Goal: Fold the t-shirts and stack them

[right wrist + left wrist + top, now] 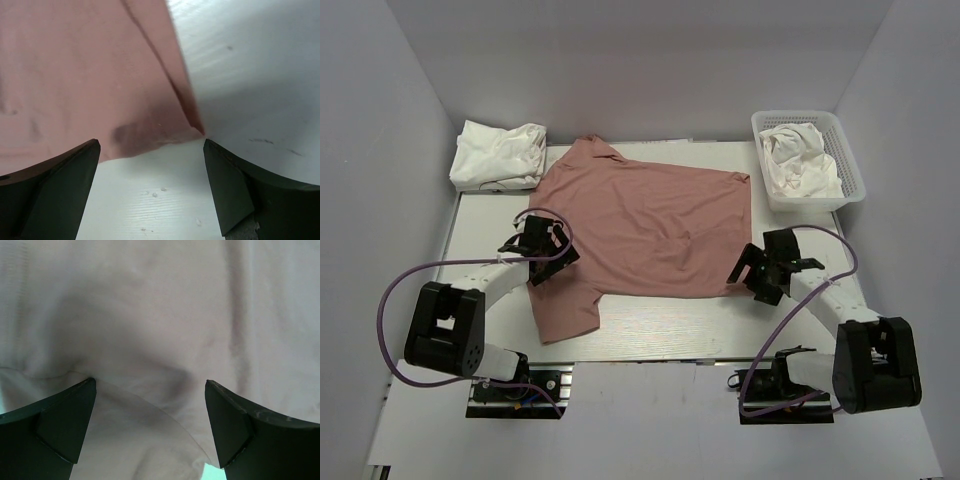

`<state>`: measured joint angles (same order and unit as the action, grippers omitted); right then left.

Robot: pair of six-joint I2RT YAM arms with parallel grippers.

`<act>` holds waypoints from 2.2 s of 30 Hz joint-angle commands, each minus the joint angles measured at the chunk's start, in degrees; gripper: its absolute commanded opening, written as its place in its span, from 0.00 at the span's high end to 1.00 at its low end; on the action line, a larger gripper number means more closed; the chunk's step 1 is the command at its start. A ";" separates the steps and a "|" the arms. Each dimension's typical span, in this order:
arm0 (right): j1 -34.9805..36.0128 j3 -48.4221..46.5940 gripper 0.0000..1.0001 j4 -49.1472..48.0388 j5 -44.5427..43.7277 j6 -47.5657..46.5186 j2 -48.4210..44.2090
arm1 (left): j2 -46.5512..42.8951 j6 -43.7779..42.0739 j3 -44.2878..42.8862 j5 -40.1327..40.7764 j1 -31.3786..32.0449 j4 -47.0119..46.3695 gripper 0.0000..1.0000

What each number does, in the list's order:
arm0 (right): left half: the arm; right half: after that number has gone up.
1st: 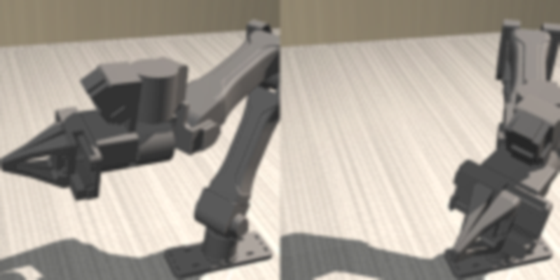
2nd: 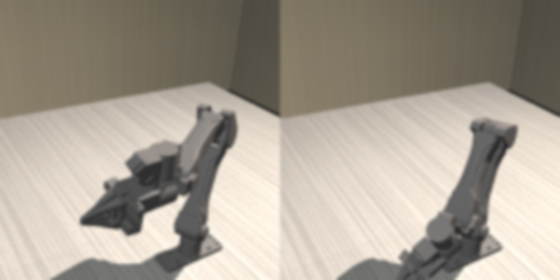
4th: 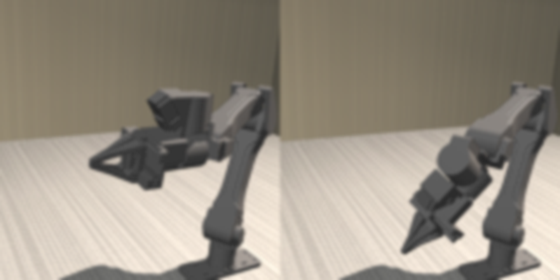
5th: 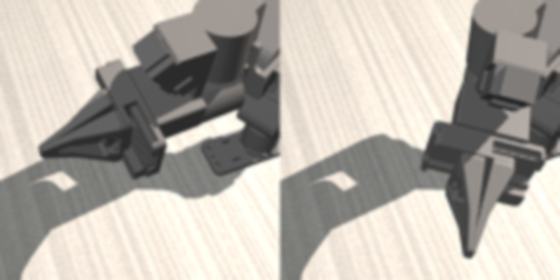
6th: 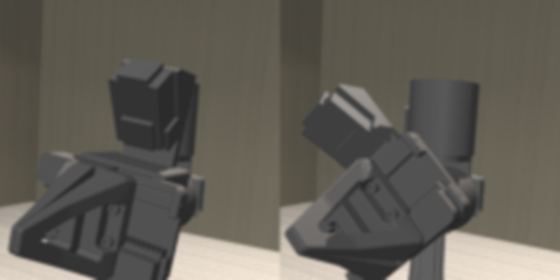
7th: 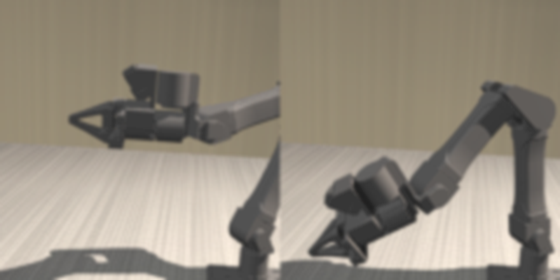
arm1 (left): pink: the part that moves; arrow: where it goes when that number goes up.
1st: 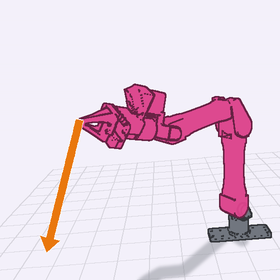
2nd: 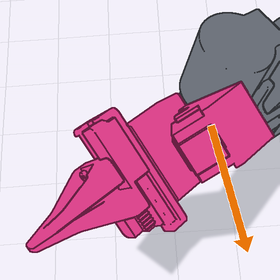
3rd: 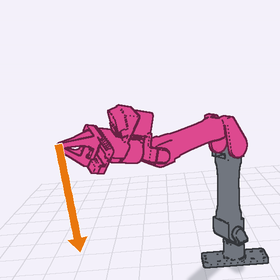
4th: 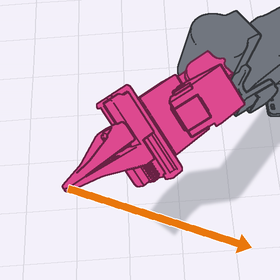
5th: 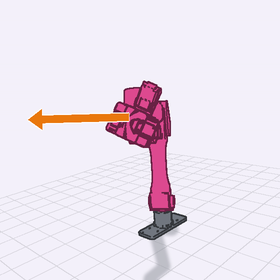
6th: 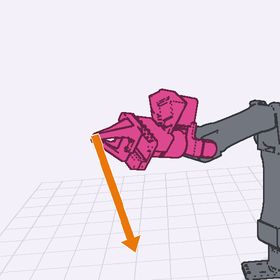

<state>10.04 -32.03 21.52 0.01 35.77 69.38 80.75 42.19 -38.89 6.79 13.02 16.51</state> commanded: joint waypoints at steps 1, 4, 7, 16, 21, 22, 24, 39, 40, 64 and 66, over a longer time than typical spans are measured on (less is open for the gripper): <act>-2.30 2.76 0.10 10.12 -3.27 0.18 0.49 | -2.35 -1.24 1.01 4.20 -0.36 2.91 0.00; -3.36 3.90 0.10 10.39 -1.25 -0.61 2.24 | -2.35 -1.24 1.01 5.61 -0.36 2.91 0.00; -3.80 3.29 0.10 10.47 -0.63 -1.58 2.60 | -2.35 -1.24 0.32 4.91 -0.36 4.57 0.00; -3.36 -9.01 0.10 10.58 -3.00 -11.85 -8.81 | -7.80 -6.68 -1.35 -6.41 0.78 0.19 0.00; -2.75 -14.44 0.10 4.94 -3.79 -15.46 -5.68 | -7.55 -7.74 -6.09 -5.65 0.78 -0.96 0.00; -2.14 -15.25 0.10 3.20 -3.62 -15.55 -4.71 | -6.32 -7.74 -6.89 -5.12 0.78 -0.96 0.00; -1.17 -16.48 0.10 1.52 -3.18 -16.43 0.82 | -4.91 -7.74 -8.82 -4.59 -0.35 -0.26 0.00; 1.03 -38.10 0.10 -4.74 -4.58 -17.49 33.08 | 6.16 -9.94 -14.28 0.42 -0.36 -0.26 0.00; 0.86 -39.06 0.11 -4.56 -4.32 -17.57 34.40 | 6.70 -9.94 -15.06 0.42 -0.36 -0.25 0.00; 1.56 -38.98 0.10 -0.51 -12.39 -17.57 37.49 | 10.65 -10.47 -15.94 0.95 -0.36 -3.75 0.00; 1.82 -39.51 0.10 0.72 -15.12 -18.10 37.40 | 12.32 -10.47 -17.00 -0.11 -0.36 -5.26 0.00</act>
<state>11.35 -69.97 20.29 -9.41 18.81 107.35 91.72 32.32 -53.21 7.03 12.84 14.48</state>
